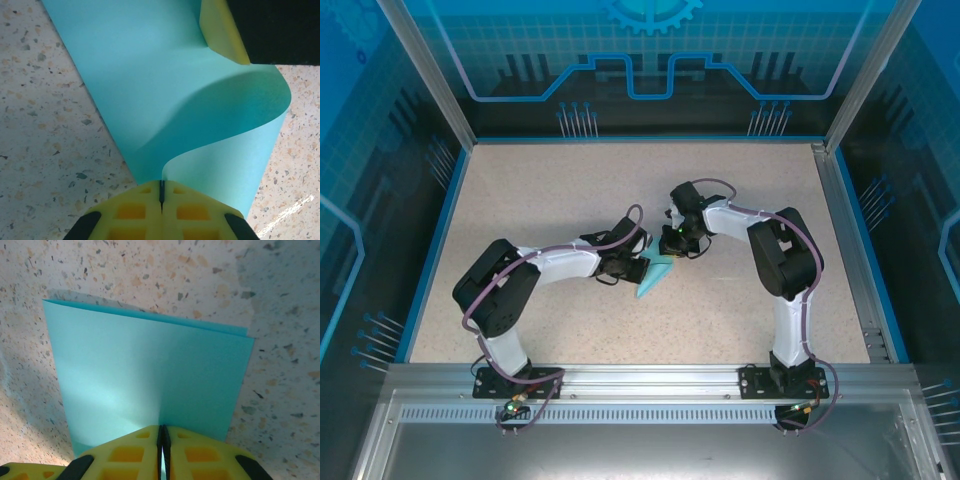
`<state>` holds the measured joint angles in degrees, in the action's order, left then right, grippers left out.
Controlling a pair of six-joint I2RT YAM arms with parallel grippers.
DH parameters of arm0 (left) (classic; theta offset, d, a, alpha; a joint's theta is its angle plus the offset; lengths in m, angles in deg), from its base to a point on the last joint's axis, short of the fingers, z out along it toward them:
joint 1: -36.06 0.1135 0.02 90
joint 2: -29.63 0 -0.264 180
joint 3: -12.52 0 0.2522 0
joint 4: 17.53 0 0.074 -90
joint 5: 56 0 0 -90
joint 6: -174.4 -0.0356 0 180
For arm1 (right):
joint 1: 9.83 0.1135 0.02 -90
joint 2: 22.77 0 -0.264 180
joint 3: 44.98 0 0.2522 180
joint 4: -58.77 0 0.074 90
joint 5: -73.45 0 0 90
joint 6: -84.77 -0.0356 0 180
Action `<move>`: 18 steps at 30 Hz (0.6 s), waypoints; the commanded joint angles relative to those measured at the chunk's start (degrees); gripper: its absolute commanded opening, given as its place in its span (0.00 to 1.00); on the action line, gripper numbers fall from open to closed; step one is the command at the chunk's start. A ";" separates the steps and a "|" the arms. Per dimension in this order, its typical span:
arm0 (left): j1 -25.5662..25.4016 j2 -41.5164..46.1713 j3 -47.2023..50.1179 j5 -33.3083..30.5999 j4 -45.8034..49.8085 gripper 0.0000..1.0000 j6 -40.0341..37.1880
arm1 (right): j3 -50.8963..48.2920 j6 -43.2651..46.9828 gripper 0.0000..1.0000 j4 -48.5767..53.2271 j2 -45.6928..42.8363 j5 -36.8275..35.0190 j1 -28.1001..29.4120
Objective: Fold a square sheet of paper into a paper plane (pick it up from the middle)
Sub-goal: Third fold the triangle at the center of the table.
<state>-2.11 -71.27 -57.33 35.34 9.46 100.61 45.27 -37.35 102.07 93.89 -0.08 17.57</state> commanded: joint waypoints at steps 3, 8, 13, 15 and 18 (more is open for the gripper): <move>0.39 0.70 0.76 0.94 1.37 0.06 1.10 | -1.55 -0.66 0.13 3.16 0.06 -2.10 0.97; 0.38 1.75 0.76 1.04 2.15 0.07 1.20 | -1.25 -0.62 0.13 3.17 0.05 -1.84 0.93; 0.39 2.89 0.89 0.79 2.16 0.07 1.13 | -1.34 -0.77 0.12 2.90 0.09 -1.63 0.96; 0.50 2.67 0.56 1.53 2.10 0.08 0.96 | -1.34 -0.76 0.12 2.85 0.07 -1.56 0.92; 0.46 1.79 -0.06 1.91 1.88 0.08 0.63 | -1.40 -0.84 0.12 2.86 -0.03 -1.51 0.95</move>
<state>-2.11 -70.33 -57.31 35.45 10.75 100.98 45.27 -37.37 102.07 93.87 -0.08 17.57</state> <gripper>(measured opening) 0.079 0.121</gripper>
